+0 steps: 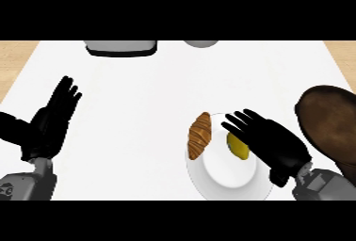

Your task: Pick the lemon from the plate and place it in the pan

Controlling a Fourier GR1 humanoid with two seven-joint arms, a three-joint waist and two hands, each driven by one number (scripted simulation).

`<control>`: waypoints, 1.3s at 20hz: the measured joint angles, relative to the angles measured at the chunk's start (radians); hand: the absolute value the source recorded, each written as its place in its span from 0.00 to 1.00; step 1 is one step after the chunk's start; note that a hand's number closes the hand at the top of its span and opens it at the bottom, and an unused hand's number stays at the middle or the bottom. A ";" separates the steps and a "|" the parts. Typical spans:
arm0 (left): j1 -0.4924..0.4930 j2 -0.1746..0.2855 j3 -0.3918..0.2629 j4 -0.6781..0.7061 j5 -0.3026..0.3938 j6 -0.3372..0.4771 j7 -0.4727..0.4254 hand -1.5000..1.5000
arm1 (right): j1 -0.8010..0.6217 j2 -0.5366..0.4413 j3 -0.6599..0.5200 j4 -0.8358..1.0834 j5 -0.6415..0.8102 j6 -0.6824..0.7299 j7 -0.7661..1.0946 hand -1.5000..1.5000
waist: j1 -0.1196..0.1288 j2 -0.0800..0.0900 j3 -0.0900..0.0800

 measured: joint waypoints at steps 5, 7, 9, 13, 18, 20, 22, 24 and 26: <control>-0.004 -0.026 0.007 -0.010 -0.033 -0.002 0.018 0.50 | -0.026 0.061 -0.020 0.064 0.057 -0.001 -0.006 0.00 | 0.000 0.000 0.000; -0.021 -0.033 0.020 0.008 -0.036 -0.012 0.024 0.50 | -0.012 0.067 -0.033 0.085 0.071 -0.020 -0.033 0.00 | -0.001 0.000 0.000; -0.036 -0.042 0.028 0.021 -0.044 -0.015 0.022 0.50 | -0.042 0.087 -0.042 0.135 0.087 -0.020 -0.051 0.00 | 0.000 0.001 0.000; -0.043 -0.047 0.046 0.028 -0.050 -0.034 0.022 0.50 | -0.077 0.118 -0.049 0.237 0.131 -0.045 -0.082 0.00 | 0.001 0.001 0.000; -0.010 -0.062 0.047 -0.028 -0.068 -0.042 0.047 0.50 | -0.069 0.158 -0.057 0.286 0.173 -0.080 -0.107 0.00 | 0.001 0.000 0.000; -0.021 -0.066 0.057 -0.015 -0.070 -0.051 0.050 0.50 | -0.063 0.171 -0.065 0.324 0.187 -0.119 -0.129 0.00 | 0.000 0.000 0.000; -0.017 -0.068 0.069 -0.012 -0.071 -0.062 0.047 0.50 | -0.071 0.185 -0.078 0.343 0.193 -0.119 -0.142 0.00 | 0.000 0.000 0.000; -0.033 -0.066 0.085 0.012 -0.074 -0.071 0.036 0.50 | -0.078 0.213 -0.079 0.380 0.205 -0.135 -0.148 0.00 | 0.000 0.001 0.000; -0.018 -0.079 0.079 -0.002 -0.083 -0.071 0.036 0.50 | -0.093 0.236 -0.085 0.441 0.220 -0.160 -0.158 0.00 | 0.001 0.001 0.000</control>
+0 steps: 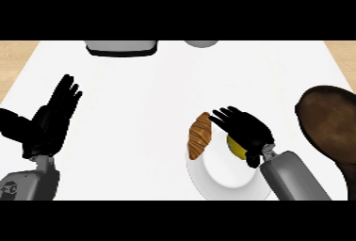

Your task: Pick the lemon from the plate and place it in the pan

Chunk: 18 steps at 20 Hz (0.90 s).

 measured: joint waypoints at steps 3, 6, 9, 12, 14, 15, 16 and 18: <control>0.001 -0.012 -0.005 -0.023 -0.013 0.004 0.020 0.50 | -0.029 0.024 -0.007 0.062 0.016 -0.003 -0.017 1.00 | 0.001 0.000 0.000; 0.000 -0.015 0.000 -0.037 -0.019 0.004 0.034 0.50 | -0.044 0.036 -0.007 0.106 0.029 -0.051 -0.064 1.00 | 0.000 -0.002 -0.001; 0.021 -0.022 0.004 -0.055 -0.018 -0.002 0.034 0.50 | -0.063 0.046 -0.016 0.161 0.042 -0.110 -0.110 1.00 | 0.002 -0.007 -0.006; -0.013 -0.027 0.013 -0.005 -0.027 -0.006 0.018 0.50 | -0.058 0.054 -0.022 0.161 0.046 -0.132 -0.137 1.00 | -0.001 -0.008 -0.007; -0.007 -0.032 0.005 -0.027 -0.034 -0.003 0.034 0.50 | -0.043 0.059 -0.021 0.161 0.054 -0.152 -0.148 1.00 | -0.001 -0.010 -0.008; -0.006 -0.034 0.006 -0.024 -0.037 -0.005 0.030 0.50 | -0.057 0.062 -0.034 0.177 0.047 -0.150 -0.160 1.00 | -0.001 -0.009 -0.009; 0.003 -0.040 -0.002 -0.046 -0.041 0.000 0.041 0.50 | -0.058 0.059 -0.045 0.187 0.043 -0.160 -0.173 1.00 | 0.000 -0.010 -0.009; 0.012 -0.038 0.003 -0.042 -0.040 -0.006 0.030 0.50 | -0.063 0.087 -0.084 0.189 0.030 -0.127 -0.104 1.00 | -0.002 -0.008 -0.007</control>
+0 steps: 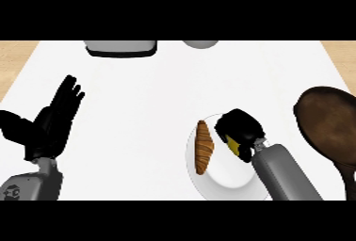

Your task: Pick the lemon from the plate and place it in the pan

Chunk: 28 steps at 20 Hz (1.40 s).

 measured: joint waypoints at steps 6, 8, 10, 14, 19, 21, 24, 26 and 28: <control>0.012 -0.003 0.010 0.005 -0.001 0.006 -0.013 0.50 | 0.043 0.098 -0.190 -0.021 -0.062 0.031 0.392 1.00 | -0.022 -0.004 0.000; 0.011 0.000 0.012 0.010 -0.001 0.002 -0.013 0.50 | 0.042 0.115 -0.215 -0.057 -0.073 0.010 0.519 1.00 | -0.020 -0.002 0.002; -0.002 0.004 0.016 0.013 -0.001 0.005 0.000 0.50 | 0.039 0.125 -0.208 -0.122 -0.048 -0.017 0.626 1.00 | -0.020 -0.001 0.004; 0.005 -0.001 0.013 0.013 -0.004 0.006 -0.003 0.50 | 0.016 0.135 -0.152 -0.276 0.056 -0.041 0.793 1.00 | -0.019 -0.003 0.005; 0.016 -0.005 0.010 0.011 -0.004 -0.002 -0.012 0.50 | -0.006 0.134 -0.073 -0.506 0.178 0.029 0.930 1.00 | -0.017 -0.002 0.006; 0.015 -0.007 0.012 0.027 -0.005 -0.007 -0.030 0.50 | 0.004 0.135 -0.053 -0.601 0.200 0.078 0.966 1.00 | -0.015 0.000 0.006; -0.003 0.003 0.027 0.027 0.002 -0.016 -0.021 0.50 | -0.050 0.133 -0.088 -0.663 0.200 0.153 0.997 1.00 | -0.009 0.003 0.007; -0.015 -0.004 0.024 0.035 -0.005 -0.009 -0.018 0.50 | -0.064 0.118 -0.124 -0.703 0.189 0.179 1.000 1.00 | -0.007 0.005 0.007; 0.001 -0.006 0.021 0.020 -0.009 -0.011 -0.023 0.50 | -0.071 0.086 -0.185 -0.727 0.163 0.173 0.983 1.00 | -0.005 0.005 0.007</control>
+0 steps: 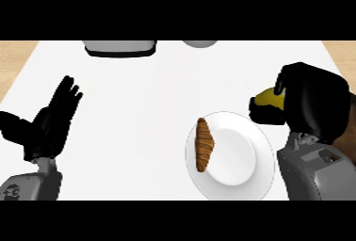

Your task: Pick the lemon from the plate and place it in the pan

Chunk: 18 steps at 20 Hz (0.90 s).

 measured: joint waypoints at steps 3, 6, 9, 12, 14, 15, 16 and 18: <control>-0.009 0.002 0.002 -0.017 0.006 -0.003 0.025 0.50 | 0.020 -0.033 -0.067 -0.007 -0.018 -0.042 -0.011 1.00 | 0.001 0.001 0.000; -0.022 0.000 0.009 0.001 0.003 -0.002 0.019 0.50 | 0.023 -0.083 -0.158 -0.006 -0.068 -0.069 -0.048 1.00 | 0.001 0.002 0.001; 0.000 0.000 0.007 -0.024 0.002 -0.005 0.027 0.50 | 0.060 -0.138 -0.259 0.027 -0.131 -0.141 -0.116 1.00 | 0.002 0.002 0.001; -0.012 -0.004 0.010 0.006 0.000 -0.007 0.017 0.50 | 0.096 -0.197 -0.363 0.060 -0.206 -0.207 -0.197 1.00 | -0.001 0.003 0.001; -0.009 -0.010 0.002 -0.011 -0.008 -0.002 0.024 0.50 | 0.119 -0.232 -0.424 0.105 -0.248 -0.256 -0.250 1.00 | 0.000 0.003 0.001; -0.011 -0.010 0.004 -0.014 -0.005 -0.004 0.029 0.50 | 0.128 -0.253 -0.458 0.132 -0.275 -0.279 -0.282 1.00 | 0.001 0.003 0.001; -0.010 -0.008 0.009 -0.003 0.000 -0.012 0.015 0.50 | 0.123 -0.268 -0.480 0.178 -0.292 -0.309 -0.309 1.00 | 0.002 0.004 0.001; -0.025 0.000 0.019 0.011 0.004 -0.018 0.022 0.50 | 0.129 -0.301 -0.523 0.265 -0.330 -0.362 -0.378 1.00 | 0.003 0.004 0.001</control>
